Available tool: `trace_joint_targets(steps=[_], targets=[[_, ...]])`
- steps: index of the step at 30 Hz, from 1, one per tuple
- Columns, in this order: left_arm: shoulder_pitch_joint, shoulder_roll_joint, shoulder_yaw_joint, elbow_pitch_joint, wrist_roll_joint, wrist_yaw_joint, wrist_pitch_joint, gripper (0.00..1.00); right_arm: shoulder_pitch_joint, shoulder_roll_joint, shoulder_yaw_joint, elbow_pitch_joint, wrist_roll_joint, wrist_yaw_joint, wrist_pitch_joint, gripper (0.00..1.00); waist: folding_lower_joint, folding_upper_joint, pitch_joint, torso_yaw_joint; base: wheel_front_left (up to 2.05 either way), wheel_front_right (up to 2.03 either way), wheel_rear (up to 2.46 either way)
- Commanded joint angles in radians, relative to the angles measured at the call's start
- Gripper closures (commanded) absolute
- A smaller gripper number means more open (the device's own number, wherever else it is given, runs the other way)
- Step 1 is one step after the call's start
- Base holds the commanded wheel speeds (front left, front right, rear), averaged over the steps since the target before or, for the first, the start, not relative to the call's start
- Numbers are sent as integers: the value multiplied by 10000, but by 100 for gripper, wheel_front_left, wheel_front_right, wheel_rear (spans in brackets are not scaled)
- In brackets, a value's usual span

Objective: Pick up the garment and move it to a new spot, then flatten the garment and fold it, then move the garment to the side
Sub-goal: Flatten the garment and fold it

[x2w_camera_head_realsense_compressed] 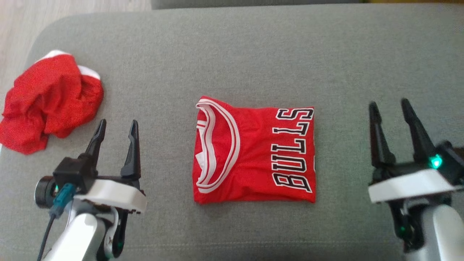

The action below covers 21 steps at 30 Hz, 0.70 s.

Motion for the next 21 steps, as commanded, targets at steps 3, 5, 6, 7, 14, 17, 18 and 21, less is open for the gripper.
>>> trace_joint_targets(steps=[3,5,6,7,14,17,18,21], targets=[[-95,366,452,-352,26,131,-91,0,427,19,-128,-737,-126,-7,210,0,0,0,-320,-138,0,0,0],[3,404,453,-379,4,156,-58,0,707,28,-217,-905,-123,-7,298,0,0,0,-420,-171,0,0,0],[50,428,451,-381,-1,170,-40,0,835,32,-226,-972,-131,-7,339,0,0,0,-491,-186,0,0,0],[97,455,442,-384,2,184,-19,0,956,35,-223,-1029,-139,-7,387,0,0,0,-557,-197,0,0,0],[603,572,352,-439,-14,297,57,0,1546,73,-157,-1172,-26,-7,632,0,0,0,-1109,-261,0,0,0],[843,641,310,-466,-24,345,114,0,1750,106,-160,-1176,55,-7,674,0,0,0,-1328,-258,0,0,0],[843,641,310,-466,-24,345,114,0,1750,106,-160,-1176,55,-7,674,0,0,0,-1328,-258,0,0,0],[1003,692,261,-505,-26,383,178,0,1911,129,-176,-1165,73,-7,680,0,0,0,-1512,-251,0,0,0]])
